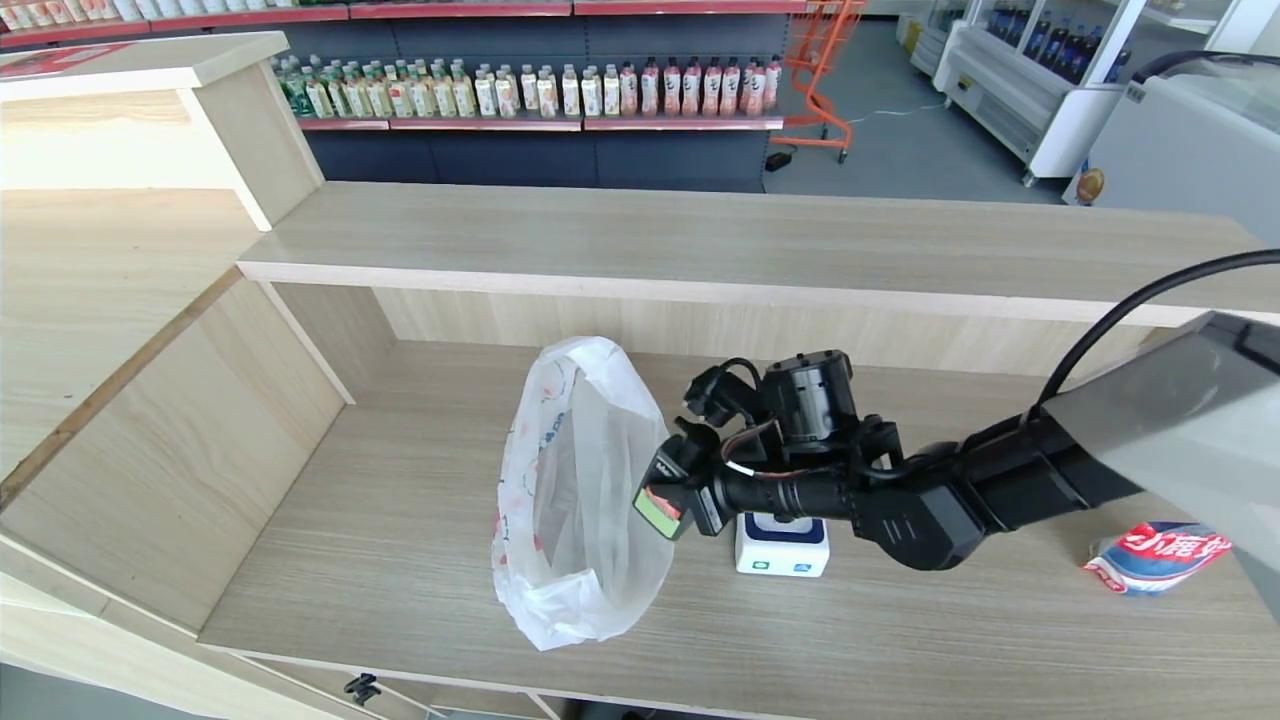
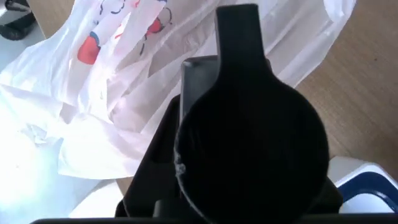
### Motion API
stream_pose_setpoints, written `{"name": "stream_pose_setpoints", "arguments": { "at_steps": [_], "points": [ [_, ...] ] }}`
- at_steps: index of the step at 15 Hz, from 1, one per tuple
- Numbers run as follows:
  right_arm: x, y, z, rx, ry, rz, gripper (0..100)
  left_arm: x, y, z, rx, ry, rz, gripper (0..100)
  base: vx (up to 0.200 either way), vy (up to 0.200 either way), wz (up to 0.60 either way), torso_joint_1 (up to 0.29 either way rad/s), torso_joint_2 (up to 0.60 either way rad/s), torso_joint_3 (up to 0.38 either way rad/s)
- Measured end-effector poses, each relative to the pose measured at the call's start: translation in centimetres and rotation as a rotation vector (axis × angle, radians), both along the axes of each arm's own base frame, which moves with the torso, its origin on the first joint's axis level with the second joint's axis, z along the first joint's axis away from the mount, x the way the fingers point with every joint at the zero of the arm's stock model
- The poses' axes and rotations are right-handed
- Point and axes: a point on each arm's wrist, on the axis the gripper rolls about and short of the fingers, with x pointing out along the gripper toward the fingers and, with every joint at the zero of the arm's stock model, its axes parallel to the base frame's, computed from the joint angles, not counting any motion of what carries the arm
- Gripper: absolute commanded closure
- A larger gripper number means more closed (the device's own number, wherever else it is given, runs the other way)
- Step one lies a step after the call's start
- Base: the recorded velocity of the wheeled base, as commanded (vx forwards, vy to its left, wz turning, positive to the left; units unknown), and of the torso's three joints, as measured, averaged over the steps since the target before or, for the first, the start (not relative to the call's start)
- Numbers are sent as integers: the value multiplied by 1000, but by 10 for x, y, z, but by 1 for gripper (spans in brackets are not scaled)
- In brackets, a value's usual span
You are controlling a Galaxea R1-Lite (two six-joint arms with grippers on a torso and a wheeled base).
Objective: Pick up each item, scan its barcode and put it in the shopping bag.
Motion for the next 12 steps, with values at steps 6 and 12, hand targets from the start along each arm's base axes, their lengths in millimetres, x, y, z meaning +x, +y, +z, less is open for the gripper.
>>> {"name": "stream_pose_setpoints", "arguments": {
  "at_steps": [6,12],
  "points": [
    [12,44,-28,-46,-119,168,100,0,0,0,0,0,0,0,0,0,0,0,0,0],
    [22,51,-49,-33,-158,188,0,0,0,0,0,0,0,0,0,0,0,0,0,0]
  ]
}}
